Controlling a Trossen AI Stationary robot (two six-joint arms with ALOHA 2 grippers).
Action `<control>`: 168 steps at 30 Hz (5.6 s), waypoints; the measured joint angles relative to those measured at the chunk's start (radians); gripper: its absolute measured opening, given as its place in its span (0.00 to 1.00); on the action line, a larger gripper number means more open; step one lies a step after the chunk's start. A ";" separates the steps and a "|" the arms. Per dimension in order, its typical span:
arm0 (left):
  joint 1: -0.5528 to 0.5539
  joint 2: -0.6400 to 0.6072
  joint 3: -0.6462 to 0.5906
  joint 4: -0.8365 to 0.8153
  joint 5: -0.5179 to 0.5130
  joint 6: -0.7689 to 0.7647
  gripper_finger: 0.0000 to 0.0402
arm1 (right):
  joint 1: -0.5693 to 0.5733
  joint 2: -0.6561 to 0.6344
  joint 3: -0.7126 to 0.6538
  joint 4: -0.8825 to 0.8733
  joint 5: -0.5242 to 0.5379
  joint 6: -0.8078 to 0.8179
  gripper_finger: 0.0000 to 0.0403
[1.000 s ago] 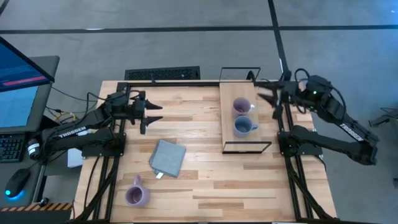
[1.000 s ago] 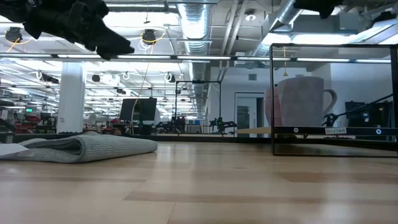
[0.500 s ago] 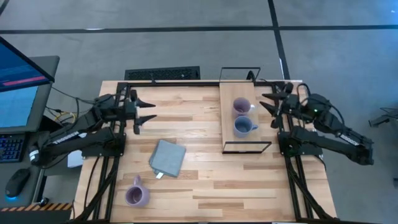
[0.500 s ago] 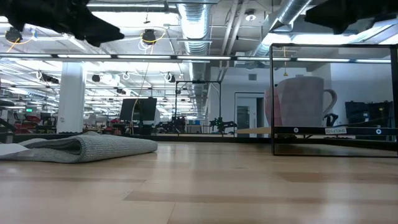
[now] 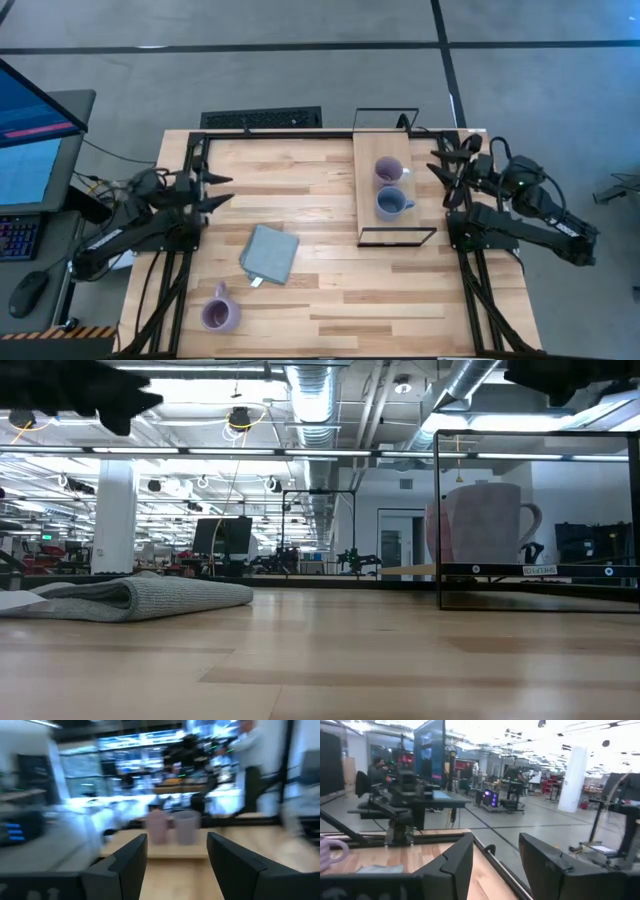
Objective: Stack small to large cups/mugs on shelf
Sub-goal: Put the purple mug on the shelf
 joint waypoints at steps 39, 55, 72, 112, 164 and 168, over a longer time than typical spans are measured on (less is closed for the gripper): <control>-0.180 0.291 0.524 -1.106 0.550 0.424 0.49 | 0.001 0.264 0.000 0.003 0.158 0.561 0.45; -0.531 0.636 0.596 -1.126 0.251 0.668 0.49 | -0.002 0.331 0.000 0.004 0.213 0.559 0.45; -1.138 0.998 0.596 -0.861 -0.175 0.453 0.49 | -0.002 0.330 0.000 0.004 0.227 0.575 0.45; -1.234 1.271 0.596 -0.792 -0.165 0.429 0.49 | 0.001 0.334 0.000 0.002 0.222 0.576 0.45; -1.180 1.268 0.598 -0.768 -0.205 0.450 0.08 | 0.001 0.336 0.000 -0.036 0.222 0.576 0.45; -1.175 1.234 0.625 -0.808 -0.304 0.411 0.07 | 0.001 0.336 0.000 -0.057 0.222 0.576 0.45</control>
